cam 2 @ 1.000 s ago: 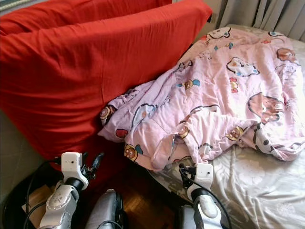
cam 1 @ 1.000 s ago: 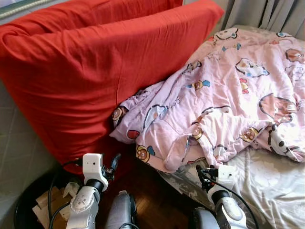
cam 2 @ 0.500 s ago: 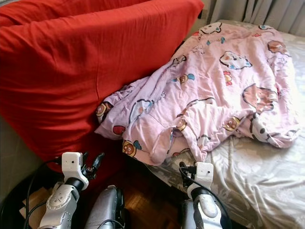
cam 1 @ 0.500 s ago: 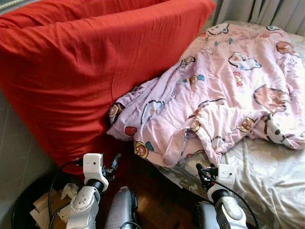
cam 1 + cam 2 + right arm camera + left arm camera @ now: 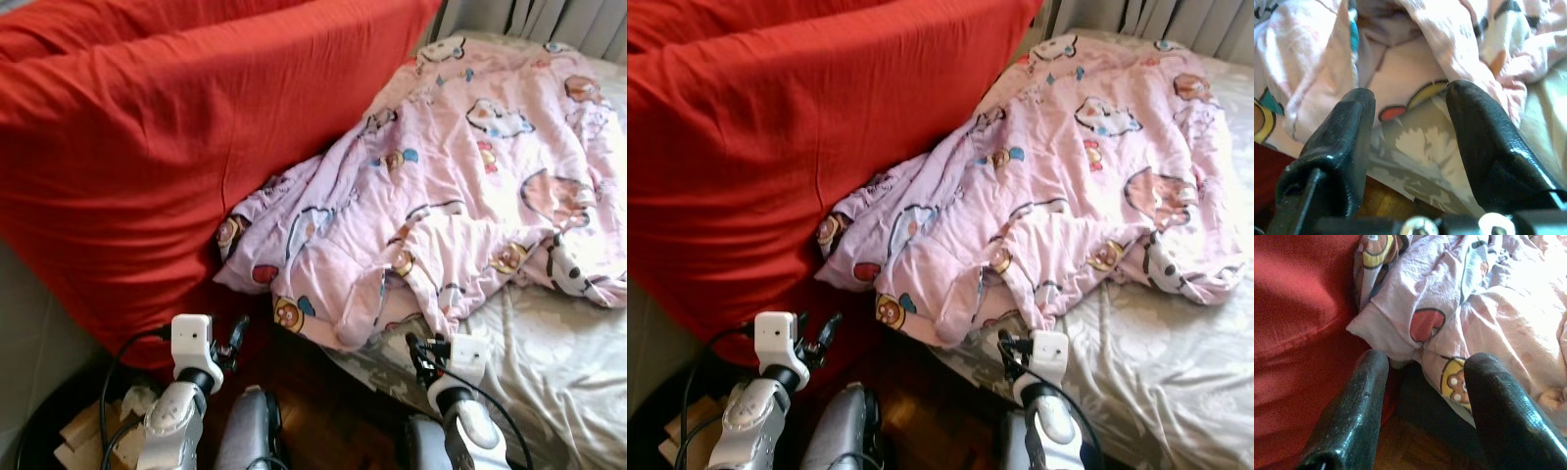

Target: Clean up the room

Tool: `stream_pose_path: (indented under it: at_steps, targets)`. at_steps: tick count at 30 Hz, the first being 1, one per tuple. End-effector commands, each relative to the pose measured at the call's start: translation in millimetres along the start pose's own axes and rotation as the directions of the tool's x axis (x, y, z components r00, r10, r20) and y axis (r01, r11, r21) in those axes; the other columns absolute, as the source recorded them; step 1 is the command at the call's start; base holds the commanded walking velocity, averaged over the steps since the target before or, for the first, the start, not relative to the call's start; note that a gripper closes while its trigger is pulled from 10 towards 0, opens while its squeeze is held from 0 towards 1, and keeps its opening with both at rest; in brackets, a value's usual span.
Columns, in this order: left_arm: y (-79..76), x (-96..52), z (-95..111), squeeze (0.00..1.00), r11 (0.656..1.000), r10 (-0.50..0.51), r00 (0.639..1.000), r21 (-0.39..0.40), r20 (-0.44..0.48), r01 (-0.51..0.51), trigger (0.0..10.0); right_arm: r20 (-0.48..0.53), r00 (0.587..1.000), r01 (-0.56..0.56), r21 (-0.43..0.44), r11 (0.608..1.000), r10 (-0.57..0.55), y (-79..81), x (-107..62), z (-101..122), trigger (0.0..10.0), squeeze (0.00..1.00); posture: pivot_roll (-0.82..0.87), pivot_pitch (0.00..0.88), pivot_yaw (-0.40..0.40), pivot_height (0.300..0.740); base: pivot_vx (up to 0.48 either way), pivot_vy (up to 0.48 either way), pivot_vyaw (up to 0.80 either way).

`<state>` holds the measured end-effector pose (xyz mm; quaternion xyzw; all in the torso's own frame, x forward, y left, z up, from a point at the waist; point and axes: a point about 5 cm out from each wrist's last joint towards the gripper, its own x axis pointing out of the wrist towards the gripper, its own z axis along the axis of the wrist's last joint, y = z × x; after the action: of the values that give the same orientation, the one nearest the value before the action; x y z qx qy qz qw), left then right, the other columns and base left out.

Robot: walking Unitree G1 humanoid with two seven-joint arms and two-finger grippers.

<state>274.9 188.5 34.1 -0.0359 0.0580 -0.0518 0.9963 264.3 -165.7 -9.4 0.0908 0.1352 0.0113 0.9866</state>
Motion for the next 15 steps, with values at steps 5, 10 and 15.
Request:
stream_pose_path:
  at_steps: [5, 10, 15]
  targets:
    - [-1.5, -1.8, -3, 0.0, 1.0, -0.005, 1.0, -0.005, -0.013, 0.005, 10.0, 0.008, 0.996, 0.087, -0.015, 0.996, -0.087, -9.9, -3.0, -1, 10.0, 0.0, 0.01, 0.166, 0.044, 0.598, 0.272, 0.0, 0.0]
    - [-0.5, -2.6, -3, 0.0, 1.0, 0.0, 1.0, -0.005, -0.009, 0.0, 10.0, 0.019, 0.991, 0.133, -0.023, 0.991, -0.132, -16.9, -1.4, 4, 10.0, 0.0, 0.01, 0.168, 0.044, 0.598, 0.055, 0.0, 0.0]
    - [0.1, -3.2, -2, 0.0, 1.0, 0.002, 1.0, -0.004, -0.008, -0.002, 10.0, 0.021, 0.988, 0.151, -0.024, 0.988, -0.15, -18.6, -1.3, 5, 10.0, 0.0, 0.01, 0.169, 0.044, 0.598, 0.0, 0.0, 0.0]
